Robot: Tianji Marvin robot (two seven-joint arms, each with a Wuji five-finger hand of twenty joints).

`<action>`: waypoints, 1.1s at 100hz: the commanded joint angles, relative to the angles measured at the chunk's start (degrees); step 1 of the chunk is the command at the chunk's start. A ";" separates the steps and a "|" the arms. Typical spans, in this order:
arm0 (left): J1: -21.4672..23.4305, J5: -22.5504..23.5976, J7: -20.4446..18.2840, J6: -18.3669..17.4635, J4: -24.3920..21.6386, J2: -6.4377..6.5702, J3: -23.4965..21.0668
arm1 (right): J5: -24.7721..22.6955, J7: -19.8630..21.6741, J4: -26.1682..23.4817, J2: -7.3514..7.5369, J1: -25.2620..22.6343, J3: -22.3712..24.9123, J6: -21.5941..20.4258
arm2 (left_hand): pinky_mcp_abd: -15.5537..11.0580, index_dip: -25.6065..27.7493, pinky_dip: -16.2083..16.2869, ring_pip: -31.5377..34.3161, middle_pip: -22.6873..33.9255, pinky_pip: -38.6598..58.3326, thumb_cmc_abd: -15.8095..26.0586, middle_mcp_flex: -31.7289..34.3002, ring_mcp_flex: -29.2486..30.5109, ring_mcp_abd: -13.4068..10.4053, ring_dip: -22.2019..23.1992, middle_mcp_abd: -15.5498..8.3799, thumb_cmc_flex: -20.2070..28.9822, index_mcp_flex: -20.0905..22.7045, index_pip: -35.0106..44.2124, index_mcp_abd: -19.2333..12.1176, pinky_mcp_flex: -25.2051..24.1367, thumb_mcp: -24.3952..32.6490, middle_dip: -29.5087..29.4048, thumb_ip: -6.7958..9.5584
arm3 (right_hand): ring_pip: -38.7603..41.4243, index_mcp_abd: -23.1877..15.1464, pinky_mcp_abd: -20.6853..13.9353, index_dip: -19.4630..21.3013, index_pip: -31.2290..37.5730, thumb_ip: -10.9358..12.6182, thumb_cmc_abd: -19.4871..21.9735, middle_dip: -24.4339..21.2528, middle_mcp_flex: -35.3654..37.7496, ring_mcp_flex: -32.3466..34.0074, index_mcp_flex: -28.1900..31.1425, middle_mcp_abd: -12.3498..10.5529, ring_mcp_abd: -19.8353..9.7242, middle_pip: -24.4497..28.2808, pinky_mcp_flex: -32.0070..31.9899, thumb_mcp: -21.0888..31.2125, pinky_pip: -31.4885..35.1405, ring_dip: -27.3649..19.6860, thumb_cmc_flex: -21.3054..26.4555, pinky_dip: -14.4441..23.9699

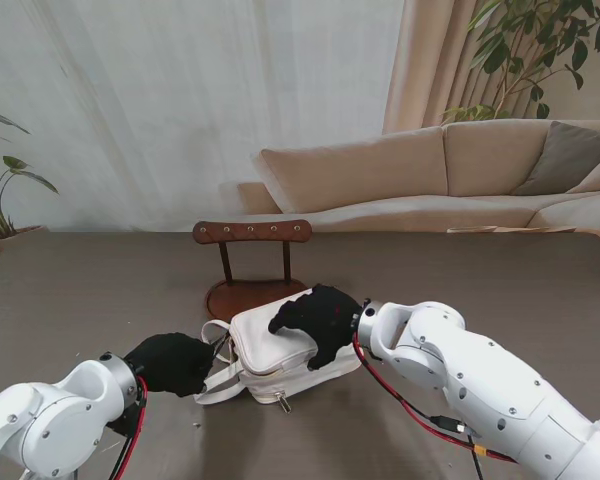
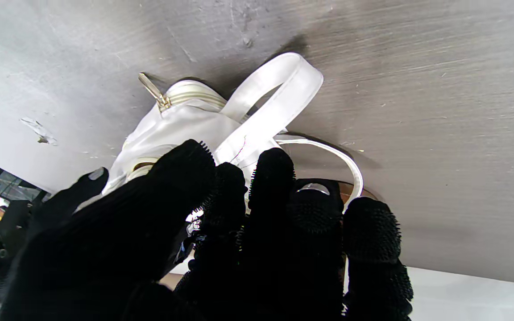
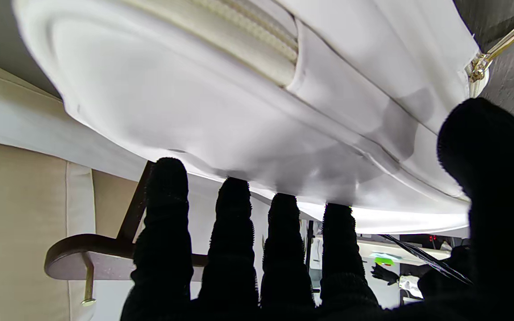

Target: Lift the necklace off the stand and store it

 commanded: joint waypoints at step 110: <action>4.58 2.85 -7.56 -0.36 -10.75 0.92 3.55 | 3.03 5.32 4.52 0.19 0.82 -2.95 2.75 | -1.05 0.25 -0.19 1.46 0.14 1.55 0.79 -0.17 -1.16 -1.93 1.14 0.67 0.72 2.06 3.11 -2.09 -0.24 -0.11 0.66 -0.80 | 2.20 0.52 -2.04 1.62 4.18 -3.28 5.08 -0.19 7.50 6.70 5.71 -0.88 0.77 0.55 -13.71 37.36 4.74 0.66 -3.22 -3.22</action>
